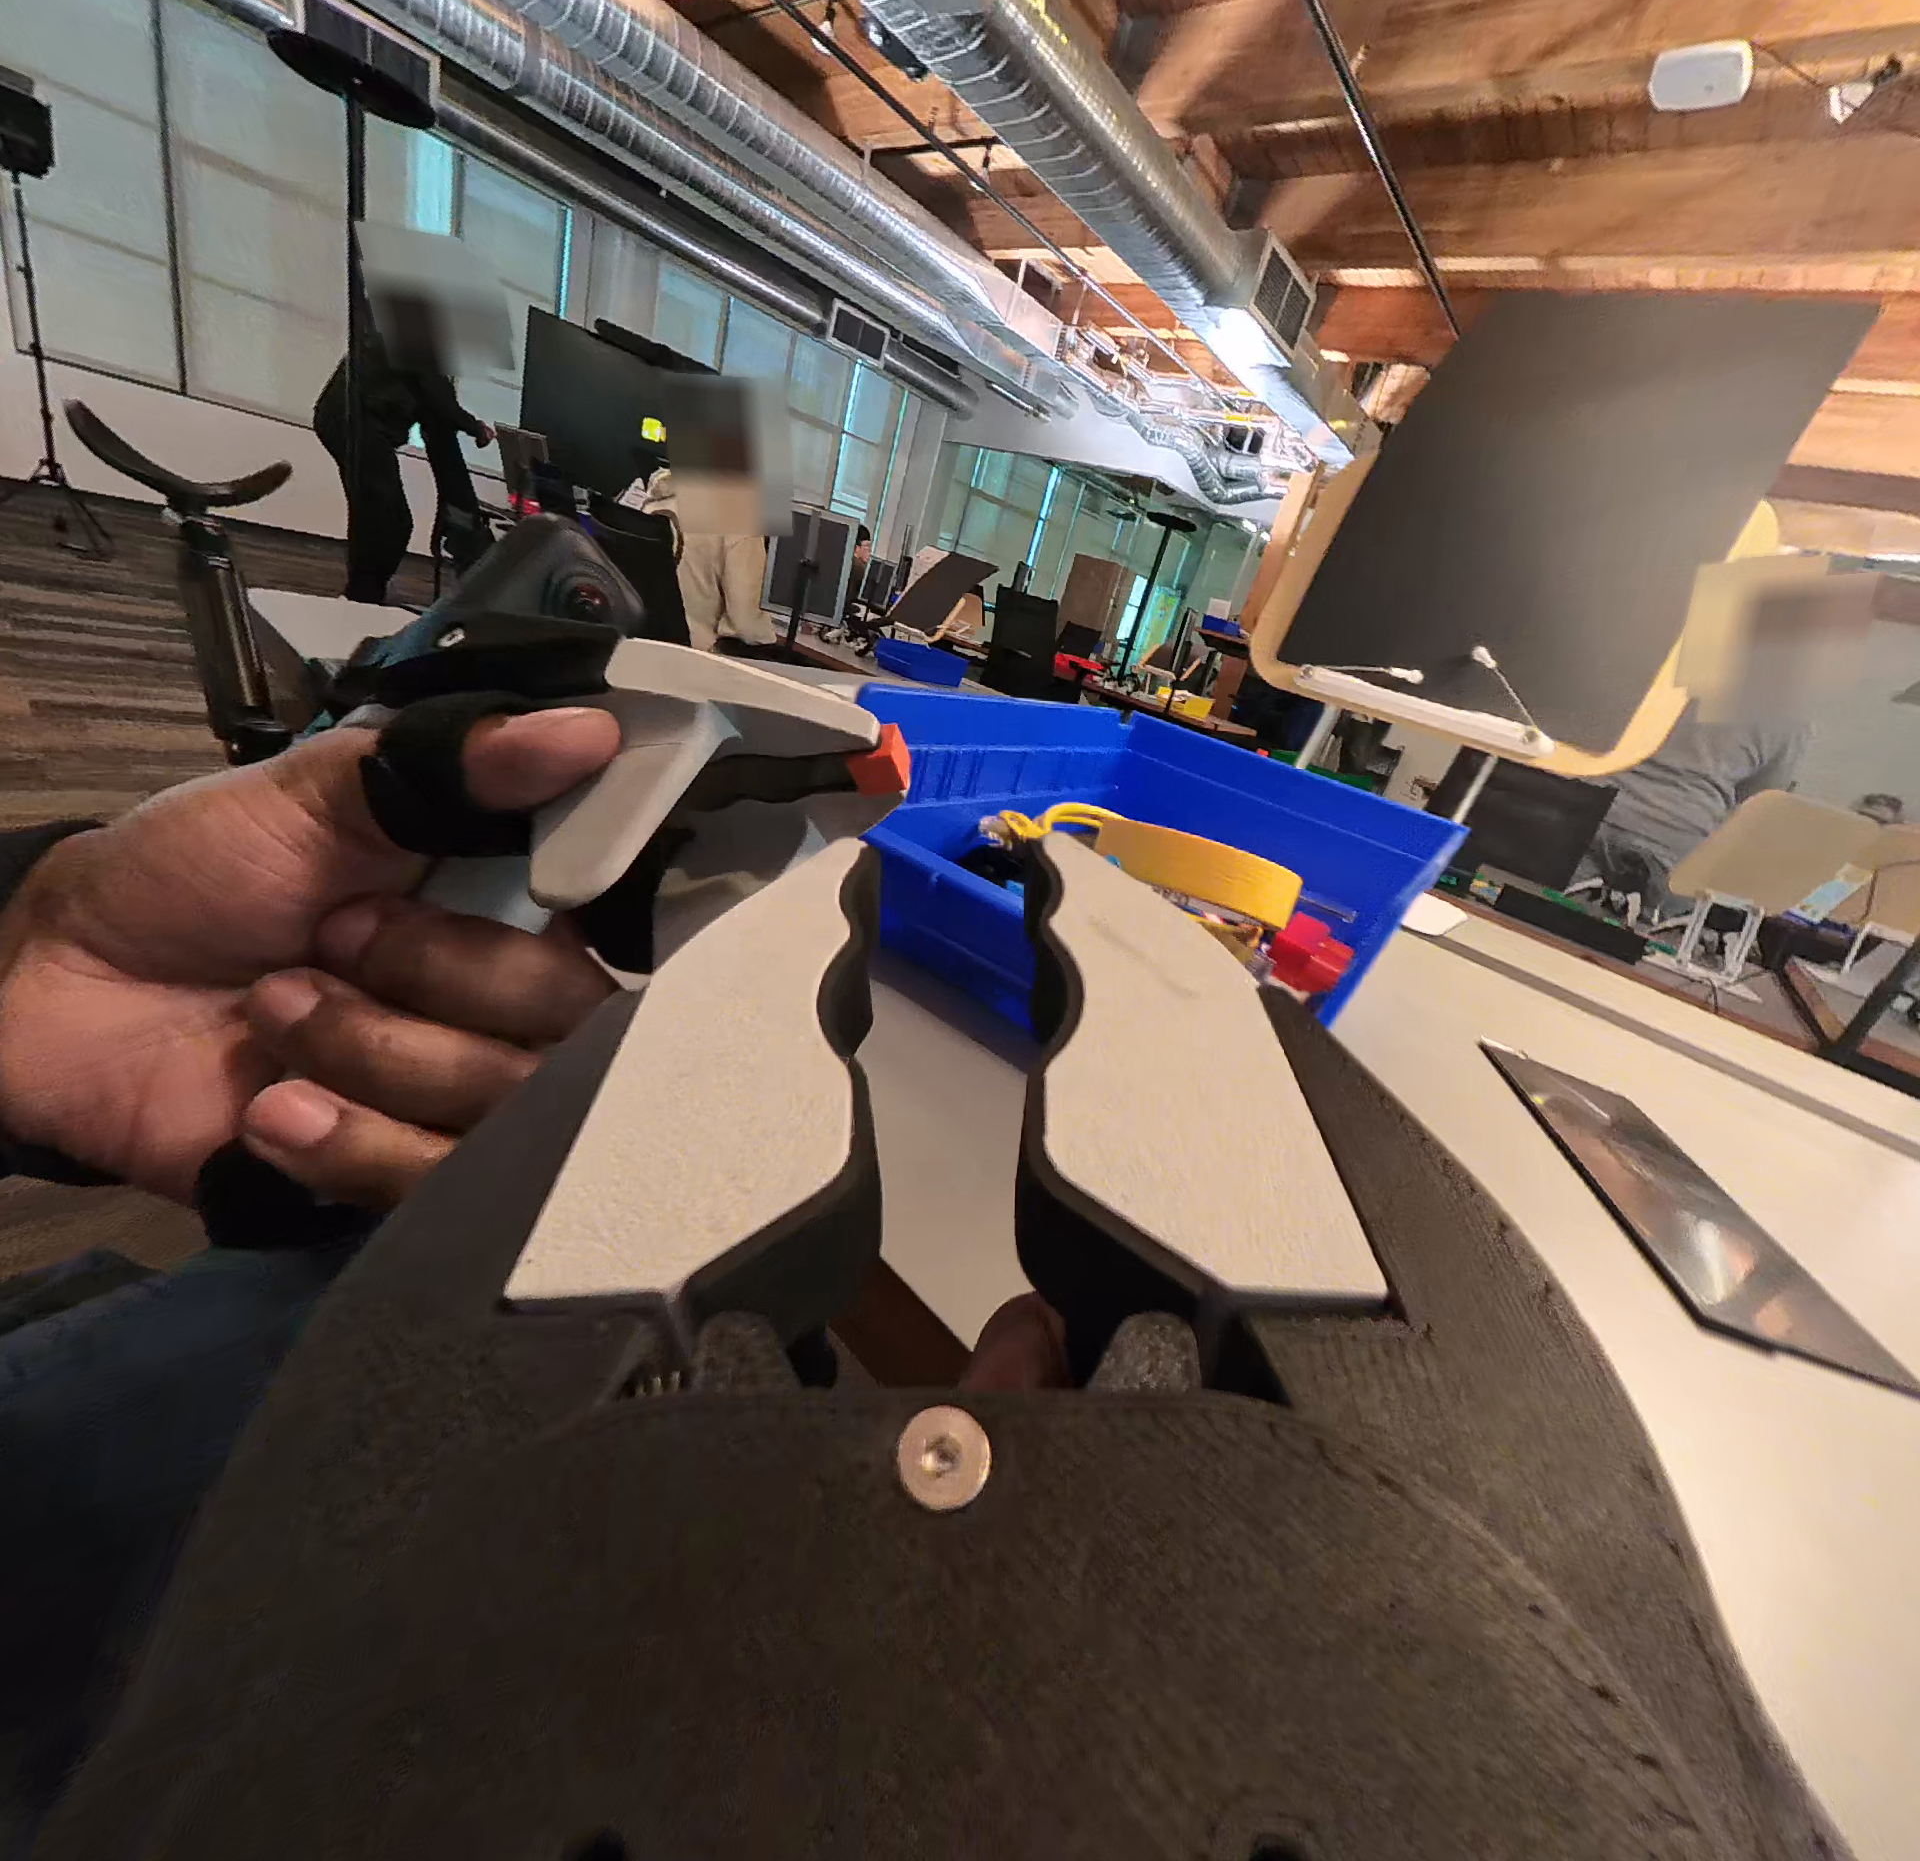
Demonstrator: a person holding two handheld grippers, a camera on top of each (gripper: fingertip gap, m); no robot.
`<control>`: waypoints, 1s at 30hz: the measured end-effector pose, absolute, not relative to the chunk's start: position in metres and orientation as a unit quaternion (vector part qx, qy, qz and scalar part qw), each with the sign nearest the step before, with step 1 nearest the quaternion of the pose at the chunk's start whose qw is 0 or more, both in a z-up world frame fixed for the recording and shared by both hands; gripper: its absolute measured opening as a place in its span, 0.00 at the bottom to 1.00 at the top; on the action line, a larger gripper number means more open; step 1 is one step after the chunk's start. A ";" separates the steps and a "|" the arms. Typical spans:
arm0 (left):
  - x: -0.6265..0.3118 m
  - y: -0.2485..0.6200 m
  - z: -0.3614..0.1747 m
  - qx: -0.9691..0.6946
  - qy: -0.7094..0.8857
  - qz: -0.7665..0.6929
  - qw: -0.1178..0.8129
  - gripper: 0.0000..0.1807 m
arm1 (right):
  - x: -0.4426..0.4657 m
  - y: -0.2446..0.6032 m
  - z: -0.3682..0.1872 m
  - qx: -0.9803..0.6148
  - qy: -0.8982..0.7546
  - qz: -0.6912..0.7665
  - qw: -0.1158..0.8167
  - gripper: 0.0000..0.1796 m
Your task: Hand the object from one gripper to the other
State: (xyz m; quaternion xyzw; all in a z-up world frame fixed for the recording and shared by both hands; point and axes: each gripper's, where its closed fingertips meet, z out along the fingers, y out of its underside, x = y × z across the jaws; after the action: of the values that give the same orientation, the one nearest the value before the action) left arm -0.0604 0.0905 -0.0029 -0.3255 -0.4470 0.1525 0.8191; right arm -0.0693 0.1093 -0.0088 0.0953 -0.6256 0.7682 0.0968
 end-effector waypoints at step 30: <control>0.025 0.064 0.001 -0.222 -0.481 0.223 0.818 0.06 | 0.034 0.053 -0.002 0.272 -0.569 0.775 0.051 0.05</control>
State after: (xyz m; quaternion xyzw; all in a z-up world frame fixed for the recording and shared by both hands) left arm 0.0255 0.0637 0.0011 -0.2221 -0.4810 0.2230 0.8183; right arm 0.0337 0.0532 -0.0022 0.2718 -0.5688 0.7746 0.0511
